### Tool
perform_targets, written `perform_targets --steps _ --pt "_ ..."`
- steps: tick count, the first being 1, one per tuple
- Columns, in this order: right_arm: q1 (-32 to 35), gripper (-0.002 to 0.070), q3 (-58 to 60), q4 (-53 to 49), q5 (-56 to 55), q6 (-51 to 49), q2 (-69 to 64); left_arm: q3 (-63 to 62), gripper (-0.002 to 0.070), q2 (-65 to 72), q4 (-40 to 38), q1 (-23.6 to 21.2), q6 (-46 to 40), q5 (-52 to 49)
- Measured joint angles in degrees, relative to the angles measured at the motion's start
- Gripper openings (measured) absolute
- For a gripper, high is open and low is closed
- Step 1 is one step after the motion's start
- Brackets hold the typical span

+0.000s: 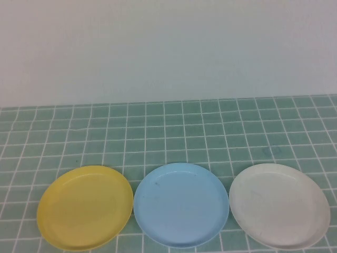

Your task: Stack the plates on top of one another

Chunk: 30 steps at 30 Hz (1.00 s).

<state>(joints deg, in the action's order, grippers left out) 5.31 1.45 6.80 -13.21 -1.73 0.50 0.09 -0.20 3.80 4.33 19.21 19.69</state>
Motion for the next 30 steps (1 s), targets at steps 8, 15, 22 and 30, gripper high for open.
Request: perform_targets --steps 8,15,22,30 --pt "0.0 -0.0002 0.0 3.8 -3.8 -0.1 0.0 0.0 -0.0001 0.0 5.5 0.0 8.8 -1.3" --pt "0.0 -0.0002 -4.2 3.8 5.5 5.4 0.0 -8.6 -0.0001 0.1 7.5 0.0 9.8 -19.7" --pt "0.0 -0.0002 -12.3 3.7 24.5 12.3 -0.2 -19.7 -0.0001 8.0 8.1 0.0 9.8 -40.7" --pt "0.0 -0.0002 -16.8 3.5 39.6 13.6 -8.1 -22.8 -0.0001 20.1 8.6 0.0 10.0 -30.2"
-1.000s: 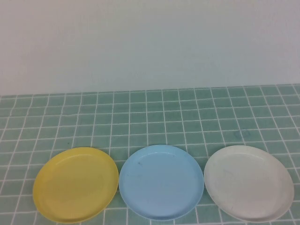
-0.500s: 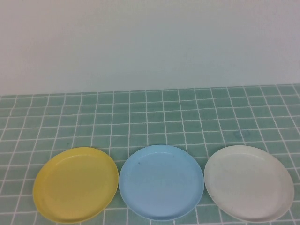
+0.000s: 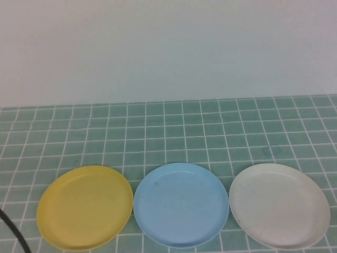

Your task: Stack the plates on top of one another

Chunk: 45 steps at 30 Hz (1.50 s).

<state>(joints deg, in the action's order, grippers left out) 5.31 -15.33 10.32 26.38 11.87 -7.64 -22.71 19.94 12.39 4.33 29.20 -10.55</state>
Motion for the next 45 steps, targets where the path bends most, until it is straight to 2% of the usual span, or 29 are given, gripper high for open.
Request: perform_targets --steps 2,11,15,21,26,29,31,34,36,39,45 --pt "0.0 -0.0002 -0.9 0.0 1.9 1.0 -3.0 -1.5 -0.0001 3.0 -2.4 0.0 0.6 -0.4" --pt "0.0 -0.0002 -2.1 0.3 2.0 8.0 -11.7 -10.8 -0.0001 24.7 -3.9 0.0 0.0 -19.2" --pt "0.0 -0.0002 -2.1 0.3 1.3 8.5 -12.0 -15.3 -0.0001 35.5 -6.8 0.0 -5.5 -20.7" --pt "0.0 -0.0002 -2.1 0.4 1.1 8.7 -12.0 -22.3 -0.0001 48.8 -13.3 0.0 -7.6 -24.8" --pt "0.0 -0.0002 -2.1 0.4 1.1 8.7 -12.0 -26.5 0.0001 56.2 -13.4 0.0 -10.8 -25.6" --pt "0.0 -0.0002 -2.1 0.4 1.2 8.7 -12.0 -28.6 0.0057 60.1 -12.4 0.0 -12.5 -26.2" --pt "0.0 -0.0002 -2.1 0.4 1.4 8.7 -12.0 -29.5 0.0144 62.5 -12.4 0.0 -13.3 -26.5" --pt "0.0 -0.0002 -2.1 0.5 1.6 8.7 -12.0 -30.1 0.0318 65.2 -11.1 0.0 -13.7 -26.3" --pt "0.0 -0.0002 -2.1 1.1 1.6 8.7 -12.0 -30.3 0.0380 66.8 -8.8 0.0 -12.5 -25.4" --pt "0.0 -0.0002 -2.1 1.5 1.6 8.7 -12.0 -30.3 0.0391 69.2 -5.9 0.0 -10.9 -24.8" --pt "0.0 -0.0002 -2.1 1.7 1.7 8.7 -12.0 -30.3 0.0335 73.9 -5.4 0.0 -10.7 -24.6"
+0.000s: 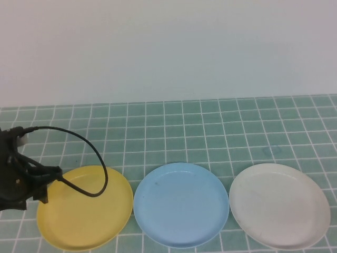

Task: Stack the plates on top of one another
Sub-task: Pick up the yellow plate

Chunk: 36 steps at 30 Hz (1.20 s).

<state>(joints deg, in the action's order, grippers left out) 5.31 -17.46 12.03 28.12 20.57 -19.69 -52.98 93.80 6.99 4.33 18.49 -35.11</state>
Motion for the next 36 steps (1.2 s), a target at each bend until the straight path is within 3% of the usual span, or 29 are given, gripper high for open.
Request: perform_targets --steps 11,12,13,31,36 --pt "0.0 -0.0002 0.0 0.0 0.0 0.0 0.0 -0.1 0.0278 4.0 -0.1 0.0 0.1 1.5" --pt "0.0 -0.0002 0.0 0.0 0.0 0.0 0.0 -0.1 0.0247 4.3 -0.1 0.0 0.1 1.6" --pt "0.0 -0.0002 0.0 0.0 0.0 0.0 0.0 -0.1 0.0263 4.5 -0.1 0.0 0.1 1.8" --pt "0.0 -0.0002 0.0 0.1 0.1 0.0 0.0 -0.1 0.0032 6.3 0.2 0.0 0.1 3.4" --pt "0.0 -0.0002 0.0 0.1 0.1 0.0 0.0 -0.1 0.0020 6.3 0.2 0.0 0.2 4.5"
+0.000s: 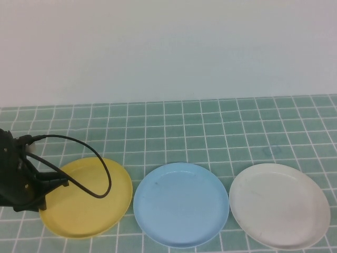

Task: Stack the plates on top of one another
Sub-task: Pick up the yellow plate, then place the yellow plate on the blue plate

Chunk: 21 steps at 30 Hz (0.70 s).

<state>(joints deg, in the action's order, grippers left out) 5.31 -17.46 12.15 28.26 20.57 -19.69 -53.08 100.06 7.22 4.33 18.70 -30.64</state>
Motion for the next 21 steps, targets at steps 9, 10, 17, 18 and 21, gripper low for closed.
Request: perform_targets --steps 9,10,17,18,21 --pt "0.0 -0.0002 0.0 0.0 0.0 0.0 0.0 -0.8 0.0013 -2.8 0.0 0.0 0.8 1.1" --pt "0.0 -0.0002 0.0 0.0 0.0 0.0 0.0 -1.2 0.0011 -4.1 0.4 0.0 0.8 1.0" --pt "0.0 -0.0002 0.0 0.0 0.0 0.0 0.0 -3.8 0.0006 -15.2 1.9 -0.1 0.0 0.8" --pt "0.0 -0.0002 0.0 0.0 0.0 0.0 0.0 -4.0 0.0005 -16.9 0.4 -0.1 -1.9 0.9" --pt "0.0 -0.0002 0.0 0.0 0.0 0.0 0.0 -4.0 0.0006 -20.6 -7.2 0.4 -11.5 0.9"
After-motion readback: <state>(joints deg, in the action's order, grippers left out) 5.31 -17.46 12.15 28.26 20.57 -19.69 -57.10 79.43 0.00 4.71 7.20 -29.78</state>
